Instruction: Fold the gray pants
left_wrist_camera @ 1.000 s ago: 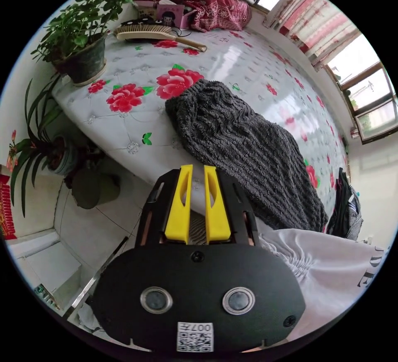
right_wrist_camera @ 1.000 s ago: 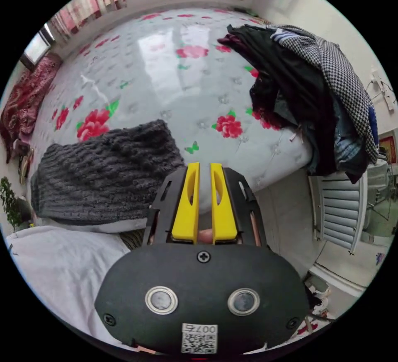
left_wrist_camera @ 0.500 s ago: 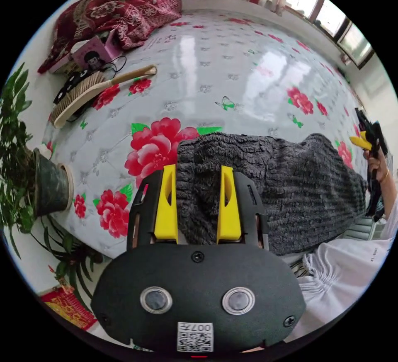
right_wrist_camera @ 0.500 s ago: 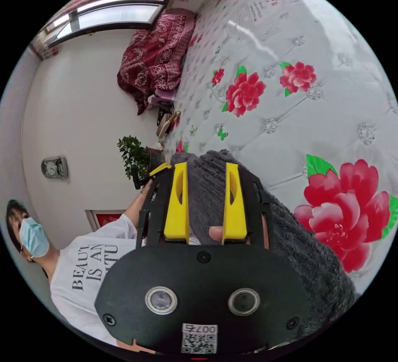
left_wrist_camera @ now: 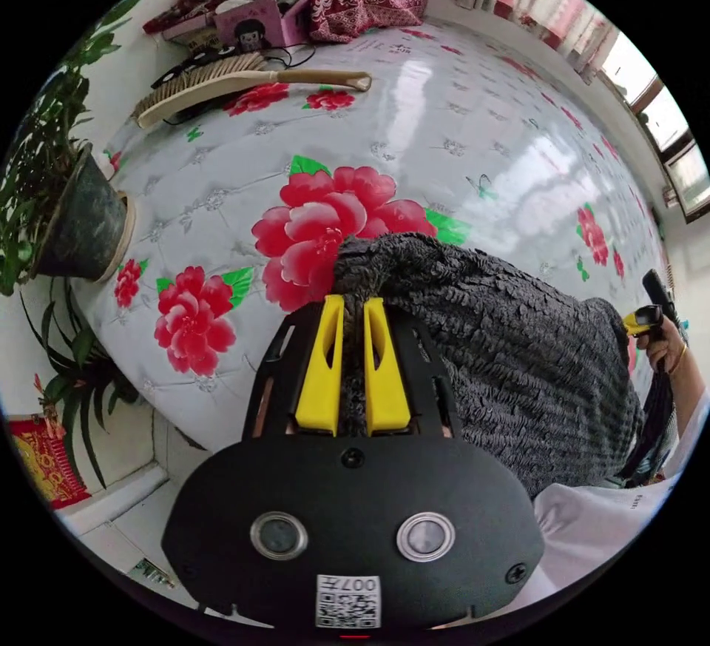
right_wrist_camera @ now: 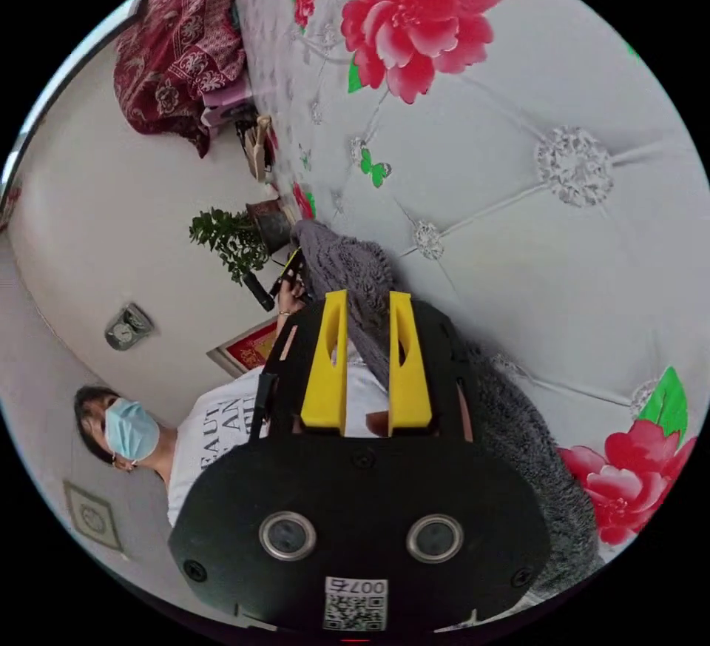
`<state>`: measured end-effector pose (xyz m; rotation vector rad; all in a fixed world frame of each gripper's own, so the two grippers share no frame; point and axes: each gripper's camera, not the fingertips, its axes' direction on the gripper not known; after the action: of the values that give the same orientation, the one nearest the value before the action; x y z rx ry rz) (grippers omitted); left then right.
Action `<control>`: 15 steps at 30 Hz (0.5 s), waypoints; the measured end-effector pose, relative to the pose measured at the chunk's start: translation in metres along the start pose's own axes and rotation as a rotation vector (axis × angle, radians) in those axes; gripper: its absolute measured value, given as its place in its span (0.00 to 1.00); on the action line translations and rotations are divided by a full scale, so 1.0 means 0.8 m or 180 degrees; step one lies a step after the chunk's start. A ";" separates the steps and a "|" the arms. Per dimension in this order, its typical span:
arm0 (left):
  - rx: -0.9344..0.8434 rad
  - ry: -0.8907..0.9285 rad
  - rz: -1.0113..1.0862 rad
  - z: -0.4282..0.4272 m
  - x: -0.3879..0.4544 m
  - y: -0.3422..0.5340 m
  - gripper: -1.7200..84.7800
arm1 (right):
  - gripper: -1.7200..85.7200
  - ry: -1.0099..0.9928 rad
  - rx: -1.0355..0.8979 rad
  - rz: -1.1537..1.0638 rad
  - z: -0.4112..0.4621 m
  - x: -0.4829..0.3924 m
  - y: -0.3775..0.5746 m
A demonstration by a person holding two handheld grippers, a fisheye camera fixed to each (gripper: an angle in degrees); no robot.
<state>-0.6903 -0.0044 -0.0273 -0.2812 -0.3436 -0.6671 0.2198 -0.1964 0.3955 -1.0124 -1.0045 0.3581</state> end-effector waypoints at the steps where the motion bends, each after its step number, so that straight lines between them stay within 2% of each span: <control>1: 0.0019 0.0037 -0.0081 -0.003 -0.010 0.007 0.07 | 0.09 -0.0056 -0.0093 0.0079 0.012 0.006 -0.014; 4: -0.0014 -0.0019 -0.0128 0.003 -0.022 0.017 0.08 | 0.10 -0.0160 -0.0280 0.0167 0.050 0.007 -0.048; 7: -0.0020 -0.0086 -0.0132 0.009 -0.032 0.018 0.08 | 0.08 -0.0549 -0.0119 0.0121 0.062 0.000 -0.067; 9: -0.0046 -0.0120 -0.0169 0.014 -0.042 0.018 0.08 | 0.07 -0.0495 0.0031 -0.0069 0.052 -0.012 -0.067; 12: 0.0001 0.0078 -0.0382 0.019 -0.075 0.025 0.08 | 0.04 -0.0435 0.0601 -0.0239 0.008 -0.018 -0.048; 15: 0.0055 0.0351 -0.0677 0.026 -0.110 0.034 0.09 | 0.02 -0.0531 0.1463 -0.0246 -0.046 -0.008 -0.008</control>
<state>-0.7420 0.0719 -0.0468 -0.1918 -0.2758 -0.8850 0.2457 -0.2240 0.3921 -0.5336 -1.0453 0.5858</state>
